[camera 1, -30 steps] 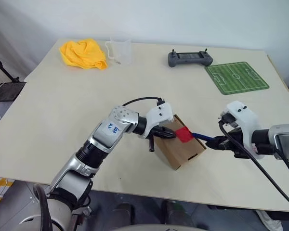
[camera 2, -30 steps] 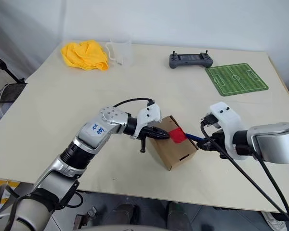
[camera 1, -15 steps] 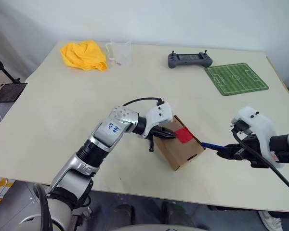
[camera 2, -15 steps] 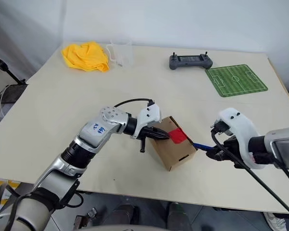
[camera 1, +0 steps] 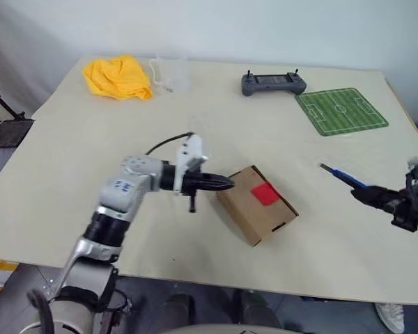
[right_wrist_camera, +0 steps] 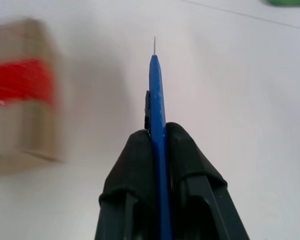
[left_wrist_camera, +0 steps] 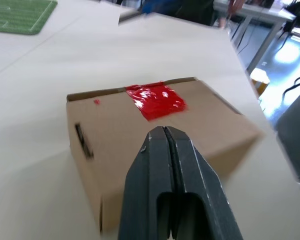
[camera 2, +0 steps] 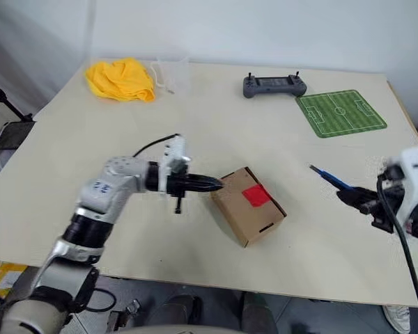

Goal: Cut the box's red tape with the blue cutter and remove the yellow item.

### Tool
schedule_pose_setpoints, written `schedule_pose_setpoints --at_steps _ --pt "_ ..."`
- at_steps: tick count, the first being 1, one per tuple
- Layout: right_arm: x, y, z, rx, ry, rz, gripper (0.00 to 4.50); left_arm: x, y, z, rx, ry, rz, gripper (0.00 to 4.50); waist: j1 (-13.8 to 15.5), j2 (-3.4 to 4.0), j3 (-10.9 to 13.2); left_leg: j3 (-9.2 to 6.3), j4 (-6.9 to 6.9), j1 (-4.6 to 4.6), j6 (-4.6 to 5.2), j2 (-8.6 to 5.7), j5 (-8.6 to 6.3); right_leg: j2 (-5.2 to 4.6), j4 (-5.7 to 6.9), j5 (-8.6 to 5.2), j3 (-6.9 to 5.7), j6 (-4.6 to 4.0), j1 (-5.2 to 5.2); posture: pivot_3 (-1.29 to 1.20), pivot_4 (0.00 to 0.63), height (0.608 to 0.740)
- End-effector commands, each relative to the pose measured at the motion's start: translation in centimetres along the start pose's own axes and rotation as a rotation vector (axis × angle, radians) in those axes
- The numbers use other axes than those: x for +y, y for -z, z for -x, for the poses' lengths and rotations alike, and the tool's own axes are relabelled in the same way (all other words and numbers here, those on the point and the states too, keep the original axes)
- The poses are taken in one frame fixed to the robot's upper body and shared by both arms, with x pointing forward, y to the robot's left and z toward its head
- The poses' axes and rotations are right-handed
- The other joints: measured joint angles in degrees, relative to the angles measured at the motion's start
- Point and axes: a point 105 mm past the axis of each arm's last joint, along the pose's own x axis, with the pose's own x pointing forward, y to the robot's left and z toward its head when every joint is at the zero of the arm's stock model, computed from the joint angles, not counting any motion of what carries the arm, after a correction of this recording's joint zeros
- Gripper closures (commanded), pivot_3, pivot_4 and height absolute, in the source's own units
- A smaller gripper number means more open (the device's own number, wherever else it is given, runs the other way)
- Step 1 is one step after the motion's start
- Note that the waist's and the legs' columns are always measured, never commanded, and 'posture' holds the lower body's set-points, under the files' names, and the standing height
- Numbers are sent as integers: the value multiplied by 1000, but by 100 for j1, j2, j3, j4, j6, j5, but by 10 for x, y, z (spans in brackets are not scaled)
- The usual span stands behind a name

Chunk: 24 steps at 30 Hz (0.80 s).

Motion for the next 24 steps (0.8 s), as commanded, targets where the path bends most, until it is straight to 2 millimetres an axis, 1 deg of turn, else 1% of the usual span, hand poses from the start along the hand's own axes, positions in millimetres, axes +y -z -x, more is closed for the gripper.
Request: schedule_pose_setpoints --at_steps 1,3,6,8,9,10,13,14,16,17,19,20,21,22,23,24 --pt "-20 9 -11 -102 59 188 4398 -8 -6 23 -23 -8 -36 4500 -32 -2 1 7 4 6 3 -1 -1 6 3 1 6 2 0 0 150 740" --pt "-35 24 -20 -130 116 163 4398 -9 2 36 -13 -47 -11 4500 -63 -6 6 22 6 26 8 -5 -3 17 -3 2 25 4 4 0 150 740" --pt "-41 46 -27 -103 105 186 4398 -15 14 46 -7 -83 20 4500 -131 -4 9 27 -11 88 31 -7 -15 -9 -11 2 36 4 54 0 150 740" --pt "-42 53 -30 -122 96 150 3692 -21 23 49 -9 -94 35 4500 -136 -4 9 22 -19 91 32 -7 -16 -15 -11 2 36 3 56 0 150 740" --pt "-41 53 -30 -140 83 133 3492 -22 26 49 -10 -104 46 4500 -137 -4 9 21 -20 92 29 -4 -16 -15 -12 2 43 3 56 0 150 740" --pt "-41 52 -29 -159 74 134 3155 -24 30 49 -4 -113 52 4500 -139 -4 9 20 -21 92 28 -3 -17 -16 -9 2 52 2 55 0 150 740" --pt "-45 45 -19 -197 69 191 2088 -32 46 48 35 -127 68 4500 -138 0 7 21 -32 94 23 -2 -16 -16 -11 1 81 2 52 0 150 740" --pt "-46 41 -15 -211 71 201 1756 -34 47 48 37 -125 68 4500 -135 -1 7 22 -38 96 22 -3 -16 -16 -13 2 83 2 53 0 150 740" --pt "-45 23 -3 -266 41 197 1030 -37 49 46 42 -129 70 4500 -125 0 7 21 -43 96 21 -3 -16 -16 -16 2 81 2 53 0 150 740" --pt "-38 15 2 -288 -5 200 736 -38 50 46 43 -131 73 4500 -121 -1 7 21 -48 97 21 -3 -15 -16 -17 2 82 2 53 0 150 740" --pt "-25 6 5 -308 -74 218 736 -39 51 45 48 -136 76 4500 -129 -1 7 20 -60 100 20 -3 -15 -16 -21 1 83 2 53 0 150 740" --pt "-9 2 1 -312 -144 215 736 -40 52 43 54 -131 73 4500 -130 -1 7 20 -65 102 18 -2 -14 -16 -21 1 83 1 53 0 150 740" --pt "2 0 -1 -311 -190 211 736 -41 53 42 57 -127 71 4500 -145 -1 7 20 -69 106 17 0 -13 -15 -22 0 83 -1 54 0 150 740" --pt "14 -1 -6 -306 -237 216 938 -41 53 40 57 -125 69 4500 -156 -1 7 21 -73 110 14 3 -13 -12 -21 0 85 -2 55 0 150 740" --pt "29 2 -17 -281 -287 247 1163 -41 53 36 55 -122 70 4500 -159 -1 7 22 -75 115 12 4 -13 -10 -21 -1 86 -3 57 0 150 740" --pt "39 7 -27 -253 -314 278 1325 -41 54 32 55 -122 68 4500 -172 -3 8 22 -76 118 12 5 -13 -9 -20 -1 88 -3 58 0 150 740"
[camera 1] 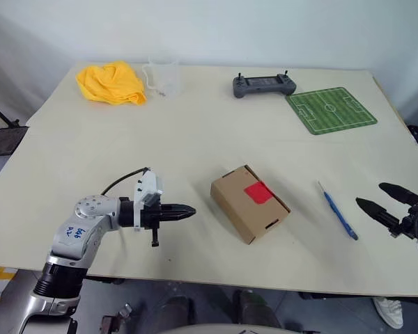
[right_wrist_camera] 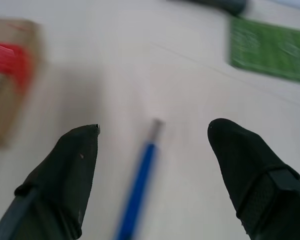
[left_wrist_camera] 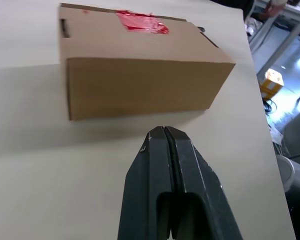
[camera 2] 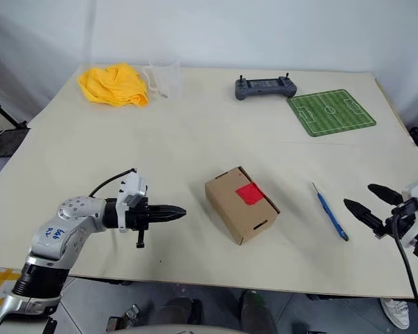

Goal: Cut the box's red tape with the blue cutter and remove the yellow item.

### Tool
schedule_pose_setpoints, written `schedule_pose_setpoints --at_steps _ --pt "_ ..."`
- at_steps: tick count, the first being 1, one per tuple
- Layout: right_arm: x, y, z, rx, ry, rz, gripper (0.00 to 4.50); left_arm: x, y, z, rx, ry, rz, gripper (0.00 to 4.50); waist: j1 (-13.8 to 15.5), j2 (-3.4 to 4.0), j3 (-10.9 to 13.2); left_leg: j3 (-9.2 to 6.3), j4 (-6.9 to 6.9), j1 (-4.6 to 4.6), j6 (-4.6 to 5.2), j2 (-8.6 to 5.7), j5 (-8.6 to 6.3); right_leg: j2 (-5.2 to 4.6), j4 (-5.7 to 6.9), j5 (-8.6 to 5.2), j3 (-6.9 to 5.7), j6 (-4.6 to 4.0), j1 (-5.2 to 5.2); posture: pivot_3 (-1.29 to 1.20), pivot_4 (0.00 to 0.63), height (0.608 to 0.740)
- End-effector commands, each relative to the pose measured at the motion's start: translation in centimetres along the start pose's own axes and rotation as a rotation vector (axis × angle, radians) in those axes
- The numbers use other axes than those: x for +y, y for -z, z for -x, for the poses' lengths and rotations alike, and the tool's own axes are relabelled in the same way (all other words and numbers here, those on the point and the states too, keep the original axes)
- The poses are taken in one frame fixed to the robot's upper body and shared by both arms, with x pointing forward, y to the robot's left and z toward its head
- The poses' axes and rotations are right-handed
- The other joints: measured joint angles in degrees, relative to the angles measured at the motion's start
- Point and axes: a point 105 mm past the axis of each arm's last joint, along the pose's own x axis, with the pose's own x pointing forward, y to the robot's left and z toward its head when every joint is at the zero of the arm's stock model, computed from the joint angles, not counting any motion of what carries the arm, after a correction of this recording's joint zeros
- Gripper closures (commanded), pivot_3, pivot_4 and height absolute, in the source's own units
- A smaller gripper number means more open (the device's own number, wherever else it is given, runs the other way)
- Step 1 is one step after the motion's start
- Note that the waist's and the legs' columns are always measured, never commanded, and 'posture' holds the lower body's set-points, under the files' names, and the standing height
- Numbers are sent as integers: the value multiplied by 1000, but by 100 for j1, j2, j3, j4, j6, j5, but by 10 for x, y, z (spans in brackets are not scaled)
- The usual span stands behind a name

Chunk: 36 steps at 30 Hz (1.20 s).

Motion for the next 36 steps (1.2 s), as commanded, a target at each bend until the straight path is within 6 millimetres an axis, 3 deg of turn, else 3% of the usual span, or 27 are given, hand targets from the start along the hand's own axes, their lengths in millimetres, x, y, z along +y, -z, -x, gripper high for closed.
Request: schedule_pose_setpoints --at_steps 1,9,14,22,28,31,34,36 --pt "40 6 -37 45 -171 72 1675 -4 -5 -12 -7 10 -47 4500 -11 -3 1 4 -2 10 -2 1 0 1 1 0 3 -1 5 0 150 740" --pt "44 33 -96 52 -156 187 4464 6 2 -42 41 -16 -39 4500 44 -6 3 5 0 14 -5 -16 5 -7 3 0 -2 -1 8 0 150 740" --pt "72 39 -112 80 -285 193 4464 14 -2 -58 43 -30 -55 4500 26 -6 3 11 -4 12 -30 -16 19 0 4 -1 -38 0 1 0 150 740" --pt "116 33 -97 175 -430 136 4464 28 -3 -68 66 -76 -90 4500 37 -8 3 4 -3 6 -23 -10 15 -1 10 0 -45 0 1 0 150 740" --pt "120 34 -93 238 -409 86 4464 33 -1 -64 77 -89 -82 4500 33 -7 3 3 -3 6 -11 -12 7 -5 -3 -1 -46 -1 0 0 150 740" --pt "110 37 -94 254 -340 96 4464 31 0 -61 90 -66 -80 4500 34 -8 3 1 -3 6 -12 -12 7 -5 -3 -1 -45 -2 0 0 150 740" --pt "98 39 -83 292 -293 129 4464 23 2 -48 106 -9 -79 4500 33 -8 3 2 -3 6 -12 -14 8 -6 -3 -2 -45 -2 0 0 150 740" --pt "91 29 -73 283 -275 106 4464 19 3 -33 124 29 -81 4500 32 -7 3 2 -8 5 -12 -13 7 -7 -5 -3 -44 -5 -2 0 150 740"
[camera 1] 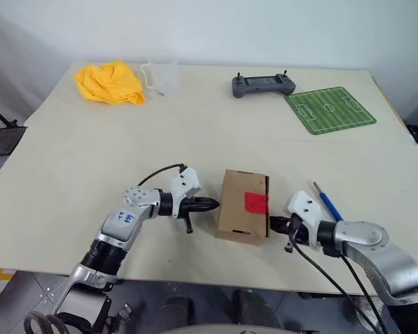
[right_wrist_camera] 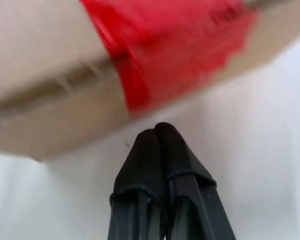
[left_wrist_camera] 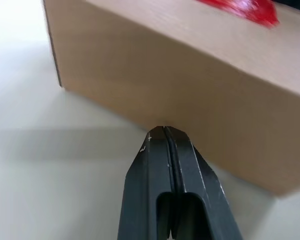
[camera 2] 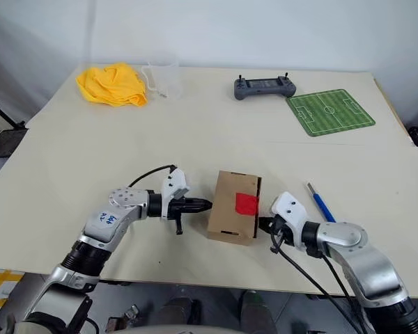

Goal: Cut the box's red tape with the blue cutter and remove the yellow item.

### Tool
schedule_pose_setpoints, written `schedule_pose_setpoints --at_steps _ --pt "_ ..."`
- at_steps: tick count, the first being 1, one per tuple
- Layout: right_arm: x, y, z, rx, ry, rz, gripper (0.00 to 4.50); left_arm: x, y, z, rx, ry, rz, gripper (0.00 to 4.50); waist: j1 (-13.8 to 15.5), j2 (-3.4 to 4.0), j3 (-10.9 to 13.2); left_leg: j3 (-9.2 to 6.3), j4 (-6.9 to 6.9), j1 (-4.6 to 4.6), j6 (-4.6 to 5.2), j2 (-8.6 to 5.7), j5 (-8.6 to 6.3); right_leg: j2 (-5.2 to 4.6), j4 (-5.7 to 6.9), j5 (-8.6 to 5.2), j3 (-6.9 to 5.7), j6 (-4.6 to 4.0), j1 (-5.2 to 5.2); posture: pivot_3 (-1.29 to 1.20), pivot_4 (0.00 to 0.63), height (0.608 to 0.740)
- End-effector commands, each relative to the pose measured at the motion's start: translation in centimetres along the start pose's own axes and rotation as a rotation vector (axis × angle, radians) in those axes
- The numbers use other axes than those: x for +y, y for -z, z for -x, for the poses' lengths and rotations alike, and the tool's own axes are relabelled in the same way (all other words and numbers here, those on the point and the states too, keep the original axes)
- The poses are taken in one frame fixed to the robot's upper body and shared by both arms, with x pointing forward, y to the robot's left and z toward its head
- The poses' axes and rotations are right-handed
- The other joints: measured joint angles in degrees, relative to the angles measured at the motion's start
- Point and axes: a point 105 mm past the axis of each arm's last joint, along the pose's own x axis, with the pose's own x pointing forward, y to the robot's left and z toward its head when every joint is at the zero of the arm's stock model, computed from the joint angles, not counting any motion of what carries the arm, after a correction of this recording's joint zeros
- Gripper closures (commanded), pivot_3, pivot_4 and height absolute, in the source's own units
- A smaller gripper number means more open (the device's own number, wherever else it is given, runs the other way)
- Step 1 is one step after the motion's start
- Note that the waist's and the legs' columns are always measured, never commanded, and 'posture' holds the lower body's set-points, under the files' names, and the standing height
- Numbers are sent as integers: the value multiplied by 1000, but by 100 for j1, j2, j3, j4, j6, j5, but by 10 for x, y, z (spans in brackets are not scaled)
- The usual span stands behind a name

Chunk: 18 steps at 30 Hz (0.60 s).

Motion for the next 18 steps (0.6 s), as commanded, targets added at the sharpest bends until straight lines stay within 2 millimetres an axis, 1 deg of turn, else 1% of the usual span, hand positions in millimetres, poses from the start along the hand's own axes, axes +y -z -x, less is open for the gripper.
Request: schedule_pose_setpoints --at_steps 1,2,4,5,7,9,11,13,14,15,16,18 --pt "-12 -19 33 -41 64 -11 4464 -9 -4 30 3 89 -42 4500 -5 0 0 0 -1 0 0 1 0 0 0 -1 2 -1 0 0 150 740" --pt "-15 -22 43 -43 81 -46 4303 -10 1 42 26 114 -38 4500 -19 0 0 -2 -1 -1 0 3 -1 0 -2 -1 7 -2 -1 0 150 740" --pt "-15 -30 59 -47 76 -96 3871 -15 6 64 59 179 -49 4500 -29 0 0 -2 -3 -4 0 11 -4 1 -2 -3 27 -7 -4 0 150 740" --pt "-15 -33 64 -52 81 -123 3535 -15 6 71 69 193 -44 4500 -23 0 0 -4 -4 -3 -1 16 -6 3 -3 -6 33 -10 -4 0 150 740" --pt "-16 -43 74 -51 83 -226 2794 -8 -6 82 25 189 -57 4500 -15 0 0 -11 -7 -3 -1 19 -7 1 -5 -8 29 -15 0 0 150 740" --pt "-12 -46 79 -11 50 -352 2149 -2 -22 84 -27 197 -84 4500 8 -1 1 -13 -6 -4 2 20 -9 -6 -5 -9 28 -17 2 0 150 740" --pt "-7 -49 78 34 11 -433 1425 1 -38 79 -82 220 -121 4500 16 -3 1 -21 0 -16 5 19 -11 -12 -8 -8 21 -16 -1 0 150 740" --pt "-5 -50 74 68 -9 -468 855 0 -57 67 -151 252 -147 4500 34 -3 1 -30 5 -31 6 17 -11 -15 -11 -7 11 -16 -8 0 150 740" --pt "-5 -52 67 78 -17 -476 468 -3 -67 54 -179 295 -158 4500 40 -3 1 -32 5 -40 6 16 -11 -15 -12 -7 7 -15 -14 0 150 740" --pt "-5 -53 62 86 -22 -480 134 -6 -73 46 -194 326 -165 4500 31 -3 1 -37 4 -49 5 16 -11 -14 -10 -7 1 -15 -18 0 150 740" --pt "-6 -56 53 79 -27 -493 31 -12 -78 32 -199 374 -180 4500 22 -3 1 -36 4 -50 -1 16 -8 -12 -4 -7 0 -15 -18 0 150 740" --pt "-9 -58 44 88 -13 -504 31 -18 -83 16 -197 427 -206 4500 6 -3 1 -35 4 -58 -20 13 4 -10 -5 -6 -1 -14 -23 0 150 740"
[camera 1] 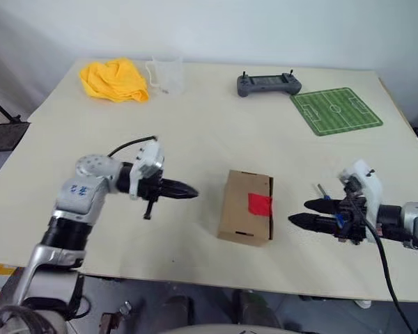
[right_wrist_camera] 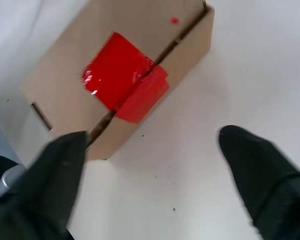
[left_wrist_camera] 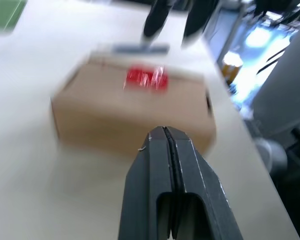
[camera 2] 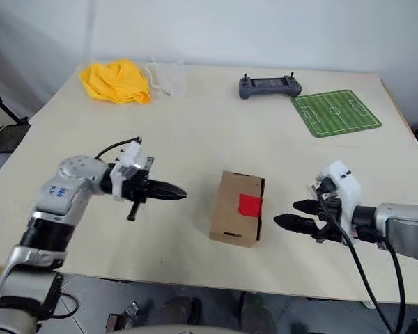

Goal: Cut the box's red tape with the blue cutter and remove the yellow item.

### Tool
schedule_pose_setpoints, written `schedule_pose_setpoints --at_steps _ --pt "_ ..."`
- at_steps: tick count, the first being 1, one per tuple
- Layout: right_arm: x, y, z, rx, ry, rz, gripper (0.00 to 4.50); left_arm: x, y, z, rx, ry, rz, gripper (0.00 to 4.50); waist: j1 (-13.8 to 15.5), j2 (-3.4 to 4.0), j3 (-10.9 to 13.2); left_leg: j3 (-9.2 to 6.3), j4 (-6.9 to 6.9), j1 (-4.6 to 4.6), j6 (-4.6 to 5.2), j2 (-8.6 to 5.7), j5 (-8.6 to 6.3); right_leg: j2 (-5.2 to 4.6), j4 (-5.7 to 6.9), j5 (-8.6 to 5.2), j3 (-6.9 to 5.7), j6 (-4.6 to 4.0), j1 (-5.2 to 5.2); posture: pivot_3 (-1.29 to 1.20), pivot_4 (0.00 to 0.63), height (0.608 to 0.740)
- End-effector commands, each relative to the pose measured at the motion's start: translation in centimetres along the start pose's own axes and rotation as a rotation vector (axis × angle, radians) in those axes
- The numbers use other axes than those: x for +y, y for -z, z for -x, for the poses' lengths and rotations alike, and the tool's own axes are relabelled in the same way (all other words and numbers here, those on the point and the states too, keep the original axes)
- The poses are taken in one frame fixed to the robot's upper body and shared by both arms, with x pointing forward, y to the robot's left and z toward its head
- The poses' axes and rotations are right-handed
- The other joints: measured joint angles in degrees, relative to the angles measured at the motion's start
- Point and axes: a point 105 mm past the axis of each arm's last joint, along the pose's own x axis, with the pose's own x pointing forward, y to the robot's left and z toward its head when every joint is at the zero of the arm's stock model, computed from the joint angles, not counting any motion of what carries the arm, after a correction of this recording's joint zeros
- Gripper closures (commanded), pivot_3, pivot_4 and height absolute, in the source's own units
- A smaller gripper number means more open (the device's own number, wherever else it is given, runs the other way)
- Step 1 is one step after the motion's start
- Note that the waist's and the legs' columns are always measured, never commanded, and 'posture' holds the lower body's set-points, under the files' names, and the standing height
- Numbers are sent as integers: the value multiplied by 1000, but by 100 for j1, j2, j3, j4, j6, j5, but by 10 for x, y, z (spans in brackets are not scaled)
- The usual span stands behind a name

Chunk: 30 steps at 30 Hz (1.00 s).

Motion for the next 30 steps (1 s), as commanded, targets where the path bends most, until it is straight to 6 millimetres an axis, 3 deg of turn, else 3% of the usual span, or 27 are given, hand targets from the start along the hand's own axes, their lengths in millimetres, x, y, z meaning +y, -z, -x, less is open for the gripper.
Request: schedule_pose_setpoints --at_steps 1,7,14,30 --pt "1 -5 -12 18 19 -9 31 -1 -4 -26 10 91 -32 4500 -13 0 0 2 2 -4 -1 -3 1 1 0 1 1 1 -5 0 150 740" --pt "1 -13 -21 24 45 -32 31 13 20 -37 128 46 -40 4500 -34 0 0 42 8 -44 0 -4 13 16 37 3 9 7 -77 0 150 740" --pt "-5 -13 -24 23 112 -73 31 20 40 -40 172 14 -32 4500 -14 -2 1 31 25 -56 31 -9 18 6 42 11 19 20 -73 0 150 740" --pt "-19 0 -17 82 248 -102 31 17 46 -50 193 26 -52 4500 0 -5 -2 26 88 -66 58 -12 2 1 36 19 41 33 -60 0 150 740"
